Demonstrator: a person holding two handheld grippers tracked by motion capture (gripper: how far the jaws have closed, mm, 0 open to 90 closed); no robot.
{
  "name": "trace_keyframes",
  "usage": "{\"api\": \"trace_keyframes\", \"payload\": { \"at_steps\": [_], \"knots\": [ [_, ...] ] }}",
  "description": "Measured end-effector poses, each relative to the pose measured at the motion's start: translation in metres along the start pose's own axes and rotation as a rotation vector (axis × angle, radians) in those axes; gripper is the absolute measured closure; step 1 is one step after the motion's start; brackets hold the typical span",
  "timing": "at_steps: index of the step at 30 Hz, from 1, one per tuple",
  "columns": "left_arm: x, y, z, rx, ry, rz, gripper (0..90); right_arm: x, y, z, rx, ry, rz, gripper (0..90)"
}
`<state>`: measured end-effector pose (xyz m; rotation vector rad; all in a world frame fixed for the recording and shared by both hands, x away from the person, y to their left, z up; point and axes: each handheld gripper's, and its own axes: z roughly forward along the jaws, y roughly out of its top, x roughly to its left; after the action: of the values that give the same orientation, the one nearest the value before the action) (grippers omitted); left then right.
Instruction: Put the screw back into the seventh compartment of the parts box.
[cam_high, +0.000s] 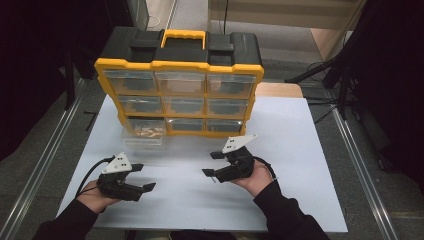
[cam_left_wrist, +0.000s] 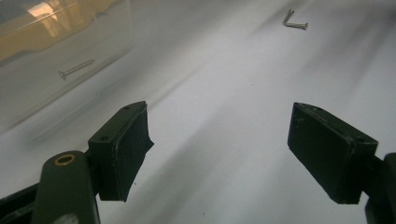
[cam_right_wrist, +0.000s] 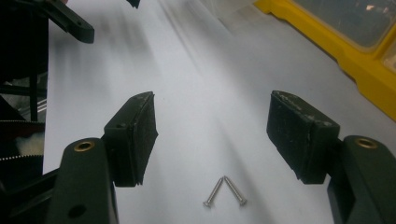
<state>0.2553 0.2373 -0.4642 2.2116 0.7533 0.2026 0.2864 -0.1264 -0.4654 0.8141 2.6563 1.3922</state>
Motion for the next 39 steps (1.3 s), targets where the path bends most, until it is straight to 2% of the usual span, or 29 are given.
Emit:
{"api": "trace_keyframes", "payload": {
  "at_steps": [8, 11, 21, 25, 28, 39],
  "knots": [
    [0.000, 0.000, 0.000, -0.001, -0.001, 0.003, 20.7, -0.003, -0.011, 0.001, 0.013, -0.011, 0.027, 35.8],
    [0.000, 0.000, 0.000, -0.001, -0.001, 0.002, 20.7, -0.004, -0.015, 0.004, 0.052, -0.033, 0.034, 35.9],
    [0.000, 0.000, -0.001, -0.002, 0.001, 0.006, 20.7, -0.009, -0.024, 0.013, 0.095, -0.049, 0.042, 39.4],
    [0.000, 0.000, -0.001, -0.001, 0.002, 0.005, 20.7, -0.010, -0.026, 0.014, 0.105, -0.050, 0.064, 41.0],
    [0.000, 0.000, -0.001, -0.001, 0.002, 0.008, 20.7, -0.011, -0.027, 0.015, 0.110, -0.062, 0.055, 42.5],
    [-0.001, 0.000, -0.001, -0.001, 0.002, 0.009, 20.7, -0.013, -0.030, 0.018, 0.133, -0.064, 0.052, 59.2]
  ]
}}
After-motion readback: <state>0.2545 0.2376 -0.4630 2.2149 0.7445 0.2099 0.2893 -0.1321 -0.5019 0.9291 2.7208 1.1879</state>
